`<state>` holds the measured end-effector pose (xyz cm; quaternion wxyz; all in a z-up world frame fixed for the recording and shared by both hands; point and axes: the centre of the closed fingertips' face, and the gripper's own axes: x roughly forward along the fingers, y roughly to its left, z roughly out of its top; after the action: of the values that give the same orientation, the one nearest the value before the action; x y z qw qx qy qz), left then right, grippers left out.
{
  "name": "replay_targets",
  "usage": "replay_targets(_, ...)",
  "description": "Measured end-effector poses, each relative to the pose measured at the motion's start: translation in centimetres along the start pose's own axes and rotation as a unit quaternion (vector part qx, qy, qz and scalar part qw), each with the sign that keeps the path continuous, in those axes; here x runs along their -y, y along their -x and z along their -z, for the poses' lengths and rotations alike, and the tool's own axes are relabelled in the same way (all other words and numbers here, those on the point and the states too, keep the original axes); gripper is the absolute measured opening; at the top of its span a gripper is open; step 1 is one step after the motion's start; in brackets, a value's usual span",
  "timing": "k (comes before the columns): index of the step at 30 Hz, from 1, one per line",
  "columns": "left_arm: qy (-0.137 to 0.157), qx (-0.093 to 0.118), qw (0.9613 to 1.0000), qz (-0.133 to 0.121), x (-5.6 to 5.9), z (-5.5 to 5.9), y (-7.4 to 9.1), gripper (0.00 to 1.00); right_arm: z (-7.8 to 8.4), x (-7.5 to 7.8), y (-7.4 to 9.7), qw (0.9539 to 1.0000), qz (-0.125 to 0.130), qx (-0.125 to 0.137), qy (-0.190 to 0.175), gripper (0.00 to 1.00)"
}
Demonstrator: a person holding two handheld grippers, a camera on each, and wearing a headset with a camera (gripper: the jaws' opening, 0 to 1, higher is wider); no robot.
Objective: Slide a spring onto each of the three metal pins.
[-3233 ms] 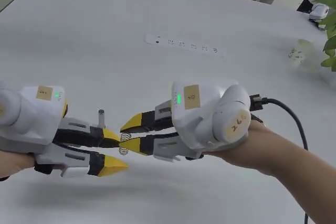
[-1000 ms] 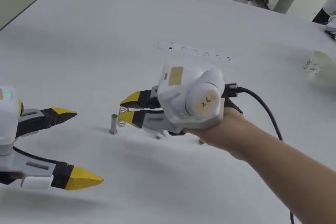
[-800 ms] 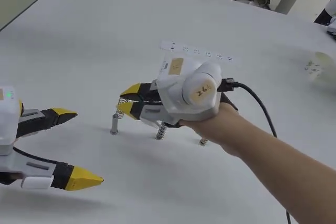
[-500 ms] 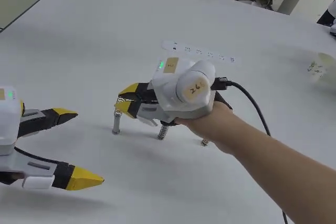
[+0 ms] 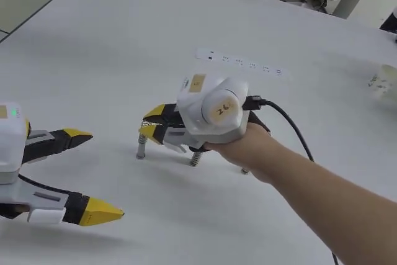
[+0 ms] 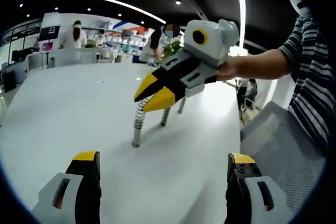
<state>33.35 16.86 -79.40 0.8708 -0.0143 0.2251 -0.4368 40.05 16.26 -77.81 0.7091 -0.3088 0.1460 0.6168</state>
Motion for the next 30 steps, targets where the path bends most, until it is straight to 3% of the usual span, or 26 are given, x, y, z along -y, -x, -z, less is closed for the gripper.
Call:
replay_targets(6, 0.002, -0.002, 1.0000, 0.000, 0.0, 0.2, 0.0, 0.98, 1.3, -0.5, -1.4, 0.9997, -0.009, -0.014, -0.019, 0.08)
replay_targets(14, 0.005, -0.003, 1.0000, -0.001, 0.0, 0.5, 0.0, 0.98, 2.8, -1.7, -2.7, 0.9987, -0.026, -0.043, 0.003, 0.08)
replay_targets(23, 0.006, 0.000, 1.0000, 0.000, -0.1, 0.2, -0.2, 0.98, 2.7, -1.2, -2.6, 0.9986, -0.019, -0.045, -0.019, 0.09)
replay_targets(30, 0.002, 0.000, 1.0000, 0.003, 0.1, -0.1, -0.4, 0.98, 1.9, -1.2, -2.1, 0.9989, -0.015, -0.033, -0.028, 0.15)
